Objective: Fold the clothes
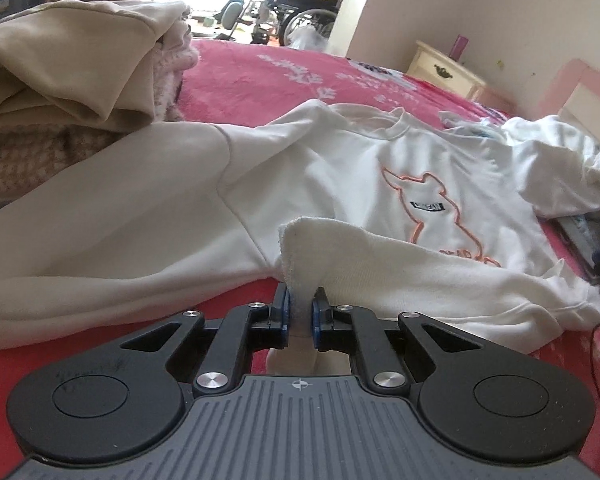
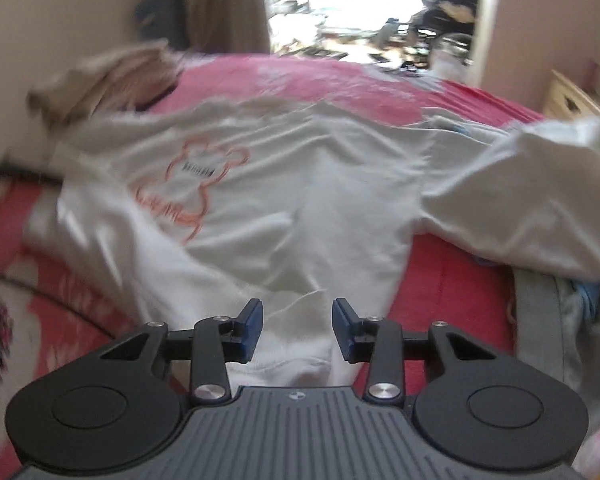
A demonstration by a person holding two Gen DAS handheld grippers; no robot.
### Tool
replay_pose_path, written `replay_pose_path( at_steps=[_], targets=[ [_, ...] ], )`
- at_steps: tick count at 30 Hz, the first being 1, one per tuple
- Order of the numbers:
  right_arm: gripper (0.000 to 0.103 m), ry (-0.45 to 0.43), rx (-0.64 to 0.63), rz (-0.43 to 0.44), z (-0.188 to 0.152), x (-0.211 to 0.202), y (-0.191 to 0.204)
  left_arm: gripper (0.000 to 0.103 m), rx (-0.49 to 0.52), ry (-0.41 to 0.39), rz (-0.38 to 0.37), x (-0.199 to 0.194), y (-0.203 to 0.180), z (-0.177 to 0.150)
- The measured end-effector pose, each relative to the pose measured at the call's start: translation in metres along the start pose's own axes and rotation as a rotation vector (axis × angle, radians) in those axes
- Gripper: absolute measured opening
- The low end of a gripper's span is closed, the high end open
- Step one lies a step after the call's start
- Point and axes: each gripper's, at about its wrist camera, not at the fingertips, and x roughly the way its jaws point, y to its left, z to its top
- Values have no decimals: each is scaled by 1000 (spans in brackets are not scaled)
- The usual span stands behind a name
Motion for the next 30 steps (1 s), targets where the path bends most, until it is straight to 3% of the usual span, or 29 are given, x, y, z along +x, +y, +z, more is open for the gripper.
replay_pose_path(
  at_steps=[8,9,10,11,12,16,21,25,28,30],
  targets=[
    [39,139,-80,-43,-25,43,20,9,54,-3,47,-7,-11,-3],
    [34,117,-76,-53,-27,40,22,9,54,-3,48,-7,-11,-3],
    [12,94,-75,-67,-27,34,23,9,54,-4,49,-7,-12,-4],
    [4,70,-75,-81,-27,27,25,9,55,-4,51,-7,-12,-4],
    [4,43,-60,-95,-27,20,24,9,57,-4,54,-7,-12,-4],
    [3,-62,119,-132,-27,-8,-2,9,49,-16,42,-8,-12,-4],
    [4,-46,416,-69,-40,9,-45,9,42,-11,21,-2,-12,-5],
    [15,-44,557,17,-44,18,-68,9,50,9,18,6,-15,-7],
    [45,-57,612,85,-42,19,-80,9,38,14,10,8,-13,-7],
    [56,-66,648,130,-41,20,-87,9,28,18,1,8,-10,-6]
  ],
)
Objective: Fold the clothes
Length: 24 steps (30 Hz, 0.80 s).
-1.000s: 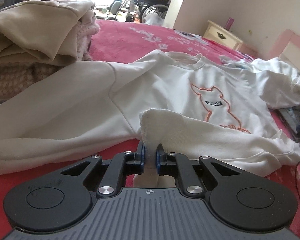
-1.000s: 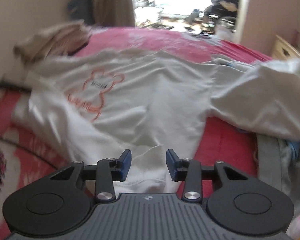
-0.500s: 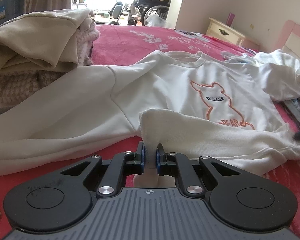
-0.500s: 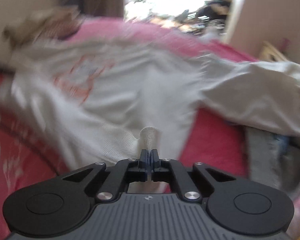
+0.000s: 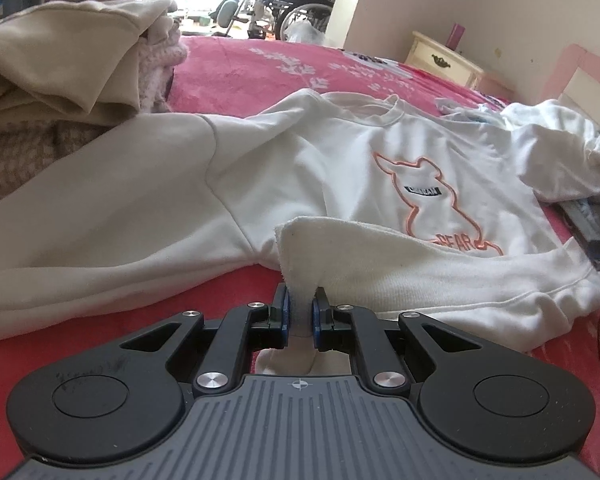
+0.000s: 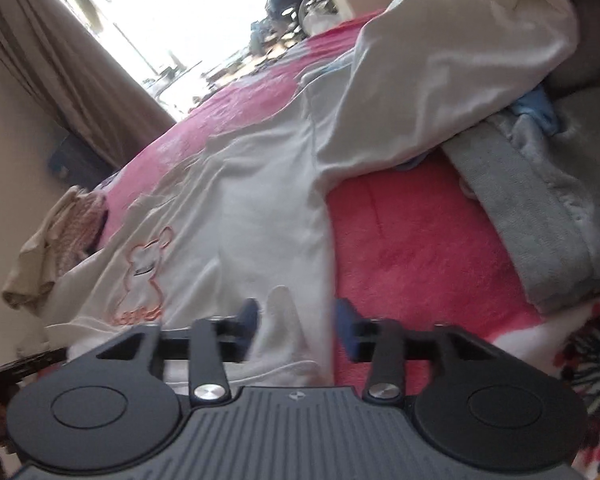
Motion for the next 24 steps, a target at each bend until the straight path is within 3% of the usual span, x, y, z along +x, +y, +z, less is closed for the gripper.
replay_pose_path(
  at_steps=[6,8,15,17,20,22,24],
  targets=[
    [55,90,-15,45,1,28,0,12,-14,12,-26,4,7,1],
    [37,89,-25,61,0,28,0,13,-21,18,-47,3,11,2],
    [35,106,-11,80,2,34,-4,33,-88,16,-101,3,27,11],
    [31,93,-9,85,3,34,-3,33,-115,22,-108,7,30,12],
    [11,73,-21,68,3,30,2,32,-153,25,-124,14,33,14],
    [8,50,-21,64,2,24,5,28,-169,20,-129,16,32,15],
    [7,19,-23,60,2,14,9,16,-173,5,-129,14,30,15]
  ],
)
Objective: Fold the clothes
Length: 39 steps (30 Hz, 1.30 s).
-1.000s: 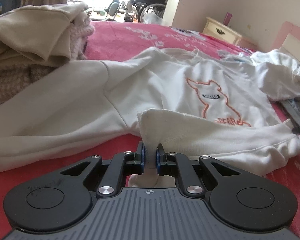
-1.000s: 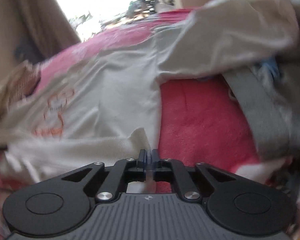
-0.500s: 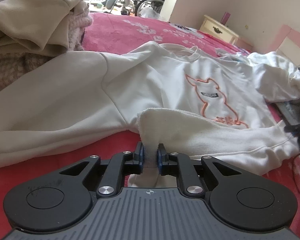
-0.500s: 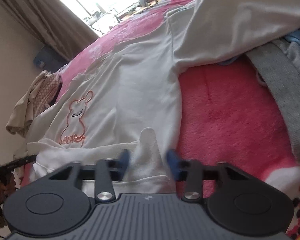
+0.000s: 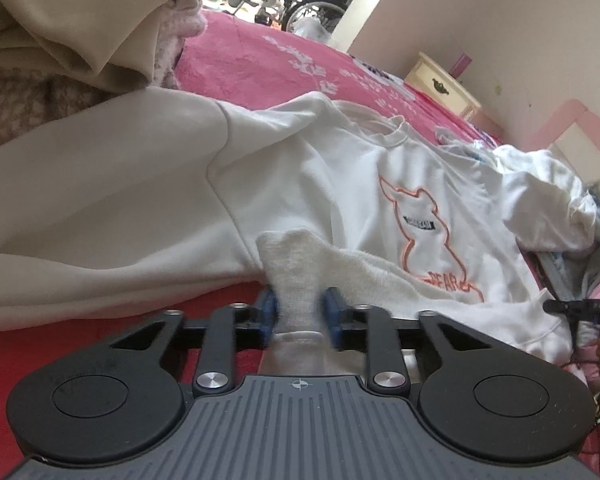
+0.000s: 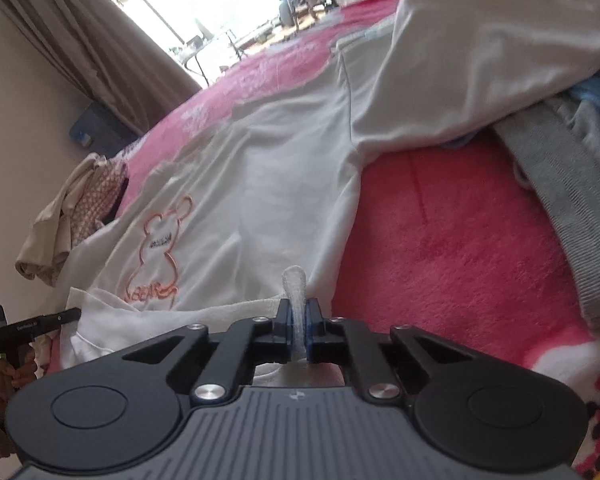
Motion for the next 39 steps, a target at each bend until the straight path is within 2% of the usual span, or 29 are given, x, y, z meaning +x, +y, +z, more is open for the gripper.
replay_pose_path(
  at_steps=[4,8,11,16,21,27,31,34,39],
  targets=[
    [6,-67,11,22,4,-25,9,12,-17,-45,-12,-15,-6,1],
    [5,-121,23,68,1,-57,17,11,-39,-113,-54,-49,-14,7],
    [5,-161,33,102,0,-81,24,10,2,-174,-87,-88,-30,9],
    [5,-219,47,155,-6,-120,33,8,120,-240,-102,-148,-62,-7],
    [5,-162,36,149,-50,-139,30,7,207,-265,-112,-192,-85,-30],
    [5,-93,24,142,-102,-162,27,7,278,-177,-61,-226,-92,-84],
    [5,-41,8,127,-137,-173,25,7,296,-90,-8,-220,-82,-123],
    [4,42,-57,42,-163,-153,20,7,342,-4,40,-200,-76,-149],
    [4,159,-202,-112,-195,-133,19,6,512,120,117,-177,-78,-188]
  ],
)
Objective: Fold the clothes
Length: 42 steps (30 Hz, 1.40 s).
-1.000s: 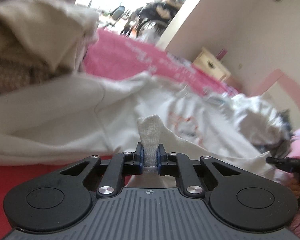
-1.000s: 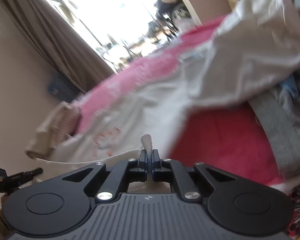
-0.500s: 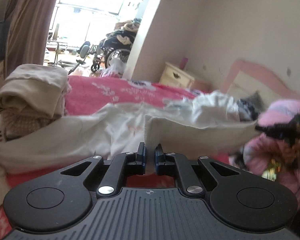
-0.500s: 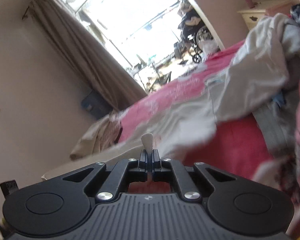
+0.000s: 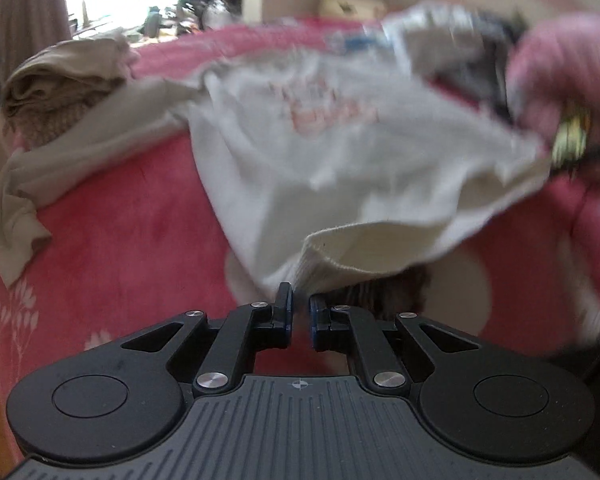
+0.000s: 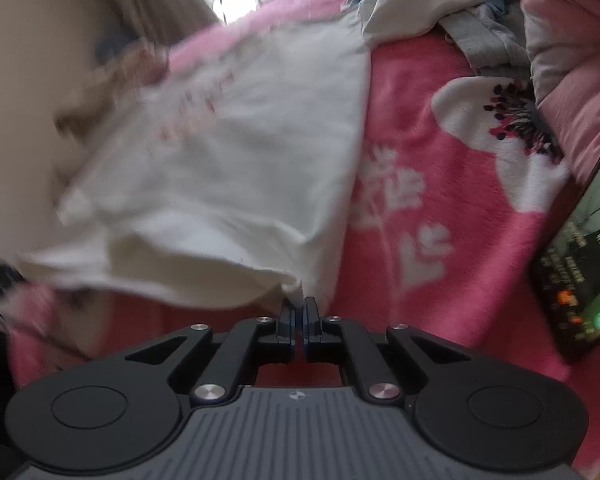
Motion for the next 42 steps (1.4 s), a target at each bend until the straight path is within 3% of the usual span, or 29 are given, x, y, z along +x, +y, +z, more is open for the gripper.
replay_pose_path(
  at_steps=[4,8,12,14,15,17,20,25,27,29,34,42],
  targets=[
    [7,102,-133,-91,-11,-3,11,7,18,95,31,8,2,-17],
    [8,61,-229,-89,0,-15,31,8,2,133,76,-3,10,-28],
    [19,21,-326,-86,10,-27,51,10,-37,93,97,-13,16,-16],
    [29,7,-397,-58,15,-18,68,19,-12,44,53,-9,6,1],
    [30,10,-449,-52,15,-7,78,26,13,23,23,-5,-3,9],
    [31,32,-549,-56,11,14,93,31,97,1,-32,7,-26,23],
    [31,61,-640,-78,6,37,103,34,233,-6,-87,29,-59,33],
    [31,76,-702,-103,-1,55,104,34,296,38,-130,58,-79,29],
    [24,69,-705,-113,-2,52,104,34,316,50,-137,64,-85,28],
    [8,58,-702,-126,-3,48,104,34,331,56,-141,69,-89,25],
    [6,5,-630,-133,-1,27,97,34,342,47,-131,72,-93,21],
    [6,-13,-570,-140,-5,8,88,2,330,17,-139,67,-96,19]
  ],
)
